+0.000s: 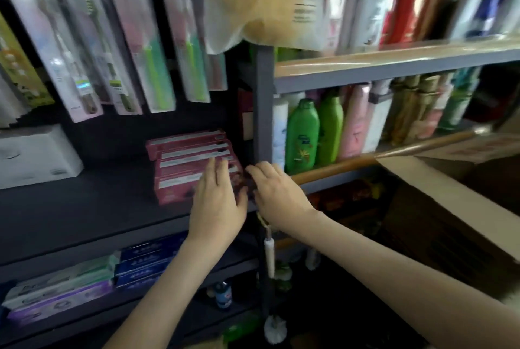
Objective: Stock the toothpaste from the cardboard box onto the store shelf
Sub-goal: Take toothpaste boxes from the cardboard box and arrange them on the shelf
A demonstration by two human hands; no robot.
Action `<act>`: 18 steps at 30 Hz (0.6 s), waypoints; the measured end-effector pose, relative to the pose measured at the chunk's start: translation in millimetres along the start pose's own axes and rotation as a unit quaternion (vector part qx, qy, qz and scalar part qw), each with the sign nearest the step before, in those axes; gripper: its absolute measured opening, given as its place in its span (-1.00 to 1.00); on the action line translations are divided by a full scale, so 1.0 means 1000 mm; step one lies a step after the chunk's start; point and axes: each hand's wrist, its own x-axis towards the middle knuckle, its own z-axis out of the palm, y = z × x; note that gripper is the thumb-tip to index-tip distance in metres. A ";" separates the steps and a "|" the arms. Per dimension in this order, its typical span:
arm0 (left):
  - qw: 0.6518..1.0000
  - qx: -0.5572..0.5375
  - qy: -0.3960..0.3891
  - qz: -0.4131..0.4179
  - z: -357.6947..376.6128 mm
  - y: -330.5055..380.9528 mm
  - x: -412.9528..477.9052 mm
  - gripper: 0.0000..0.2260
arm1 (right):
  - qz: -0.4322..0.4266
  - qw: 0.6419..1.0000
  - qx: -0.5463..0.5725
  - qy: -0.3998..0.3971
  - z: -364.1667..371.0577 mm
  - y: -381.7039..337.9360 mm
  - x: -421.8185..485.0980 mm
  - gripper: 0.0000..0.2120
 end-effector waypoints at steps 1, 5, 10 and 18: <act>1.000 -0.005 -0.015 0.026 0.001 0.030 -0.007 -0.40 | -0.012 1.000 -0.010 0.008 -0.021 0.011 -0.018 -0.61; 0.991 -0.020 -0.047 0.122 0.023 0.151 -0.034 -0.50 | -0.009 0.998 -0.055 0.022 -0.116 0.075 -0.111 -0.61; 0.976 -0.051 -0.061 0.201 0.076 0.307 -0.073 -0.56 | 0.042 0.995 -0.088 0.020 -0.223 0.172 -0.241 -0.58; 0.955 0.035 -0.177 0.237 0.168 0.445 -0.091 -0.41 | 0.113 0.983 -0.146 -0.018 -0.286 0.315 -0.363 -0.60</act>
